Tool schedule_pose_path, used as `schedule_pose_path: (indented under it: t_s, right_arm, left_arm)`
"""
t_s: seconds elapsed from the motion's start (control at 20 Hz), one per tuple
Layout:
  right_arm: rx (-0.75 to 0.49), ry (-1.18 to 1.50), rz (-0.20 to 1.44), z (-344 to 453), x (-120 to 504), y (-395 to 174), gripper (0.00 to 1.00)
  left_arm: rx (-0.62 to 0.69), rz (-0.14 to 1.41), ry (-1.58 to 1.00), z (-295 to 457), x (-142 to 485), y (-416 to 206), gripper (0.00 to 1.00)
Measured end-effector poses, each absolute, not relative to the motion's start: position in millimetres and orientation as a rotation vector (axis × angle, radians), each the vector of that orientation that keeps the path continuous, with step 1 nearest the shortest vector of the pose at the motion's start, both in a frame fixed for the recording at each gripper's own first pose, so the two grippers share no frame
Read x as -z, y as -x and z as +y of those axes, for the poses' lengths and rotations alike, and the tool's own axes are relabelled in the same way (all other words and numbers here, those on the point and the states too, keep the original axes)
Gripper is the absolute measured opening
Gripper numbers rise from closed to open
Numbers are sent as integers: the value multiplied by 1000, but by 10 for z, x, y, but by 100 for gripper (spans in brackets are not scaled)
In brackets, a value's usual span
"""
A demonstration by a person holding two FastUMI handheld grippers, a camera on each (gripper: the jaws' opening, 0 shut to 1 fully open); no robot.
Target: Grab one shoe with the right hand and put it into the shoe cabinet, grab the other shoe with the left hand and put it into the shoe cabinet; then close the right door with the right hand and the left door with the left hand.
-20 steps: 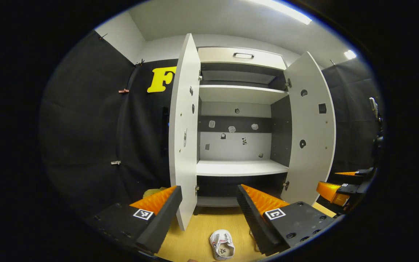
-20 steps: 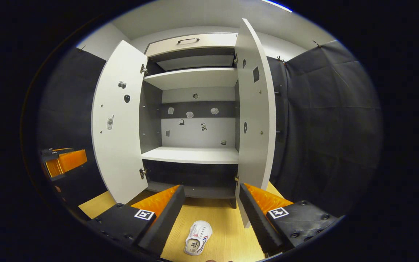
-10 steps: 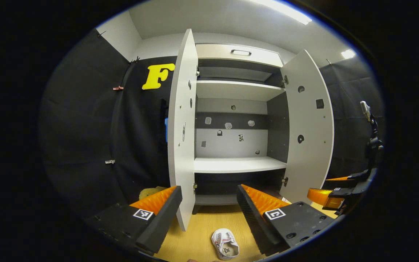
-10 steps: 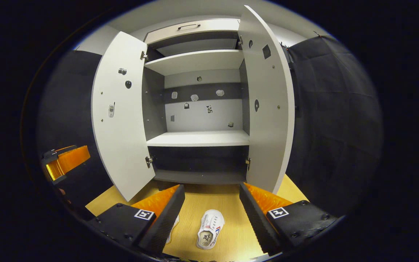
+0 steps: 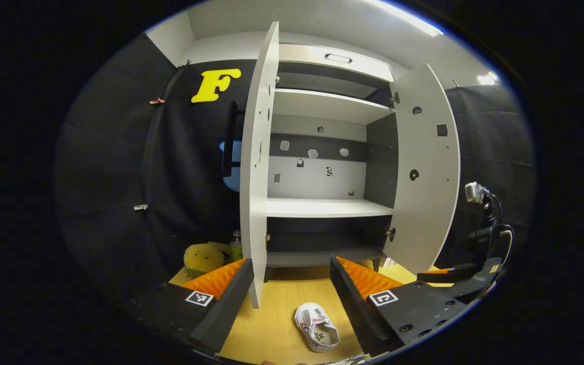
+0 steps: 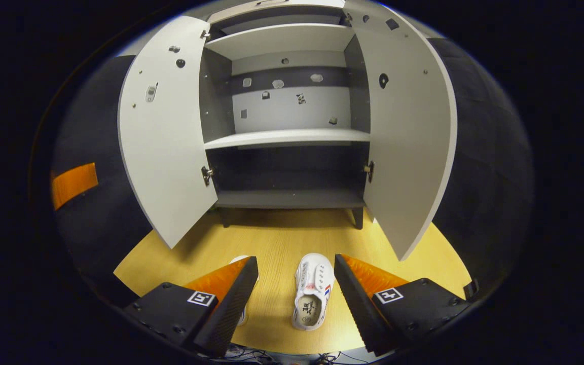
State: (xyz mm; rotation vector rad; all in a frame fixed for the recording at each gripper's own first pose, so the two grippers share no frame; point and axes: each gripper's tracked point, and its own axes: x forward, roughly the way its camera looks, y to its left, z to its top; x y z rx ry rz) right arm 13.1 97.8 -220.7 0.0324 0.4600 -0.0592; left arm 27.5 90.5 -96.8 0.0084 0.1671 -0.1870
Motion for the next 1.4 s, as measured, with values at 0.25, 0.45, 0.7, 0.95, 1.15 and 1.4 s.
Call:
schedule_pose_path:
  t_s: [0.25, 0.45, 0.7, 0.95, 1.15, 1.4]
  right_arm:
    - [44, -27, 569, 1138, 2958, -159, 98]
    - [71, -20, 659, 1075, 3442, -160, 98]
    - [99, -14, 716, 1028, 3830, -157, 98]
    - [144, -13, 708, 955, 4066, -351, 98]
    - [193, -21, 686, 881, 4172, -600, 98]
    - [259, -37, 675, 743, 4190, -807, 98]
  left_arm:
    - [206, 229, 23, 1079, 1259, -292, 95]
    - [190, 278, 31, 1189, 1503, -272, 95]
    - [191, 323, 43, 1225, 1681, -244, 95]
    - [197, 332, 13, 1225, 1728, -283, 95]
    - [210, 346, 9, 1166, 1780, -278, 95]
    - [221, 363, 11, 1084, 1851, -236, 95]
